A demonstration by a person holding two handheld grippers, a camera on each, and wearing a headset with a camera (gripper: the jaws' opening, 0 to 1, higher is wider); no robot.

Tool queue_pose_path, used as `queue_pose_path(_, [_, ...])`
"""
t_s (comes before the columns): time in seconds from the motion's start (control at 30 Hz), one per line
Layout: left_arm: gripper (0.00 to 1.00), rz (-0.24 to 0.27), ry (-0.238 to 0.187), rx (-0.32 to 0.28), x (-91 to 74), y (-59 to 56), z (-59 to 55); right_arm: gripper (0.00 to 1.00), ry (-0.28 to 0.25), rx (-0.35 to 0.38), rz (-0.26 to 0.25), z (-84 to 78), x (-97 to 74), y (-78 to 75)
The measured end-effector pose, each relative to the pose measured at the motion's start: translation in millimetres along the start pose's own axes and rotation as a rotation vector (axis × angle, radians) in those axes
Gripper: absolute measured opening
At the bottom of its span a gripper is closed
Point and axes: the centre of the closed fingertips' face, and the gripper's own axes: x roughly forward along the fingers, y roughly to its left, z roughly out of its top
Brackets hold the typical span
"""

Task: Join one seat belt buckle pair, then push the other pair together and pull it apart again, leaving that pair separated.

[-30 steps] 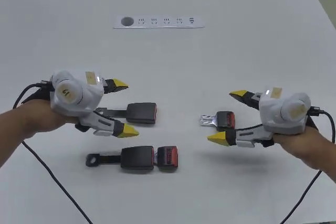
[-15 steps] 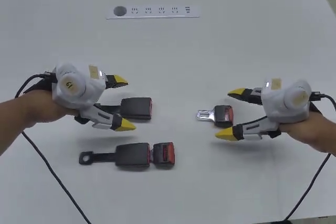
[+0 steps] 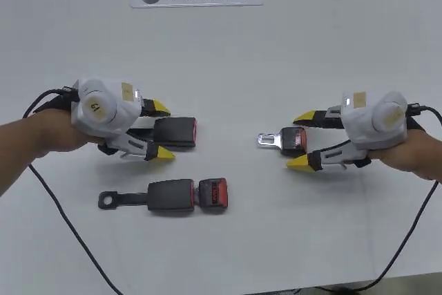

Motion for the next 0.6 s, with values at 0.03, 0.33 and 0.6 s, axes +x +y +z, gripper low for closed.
queue_pose_path(0.03, [0.47,0.003,-0.004,0.030,-0.8,1.4,1.1,0.51,0.001,-0.017,0.002,0.2,-0.4,1.1])
queue_pose_path(0.33, [0.36,0.004,-0.012,0.043,-1.9,6.0,5.8,0.37,0.008,-0.067,-0.015,3.4,-1.4,-3.1])
queue_pose_path(0.6, [0.35,0.000,-0.015,0.042,-5.5,5.6,6.0,0.36,-0.012,-0.073,0.007,3.2,-2.2,-4.1])
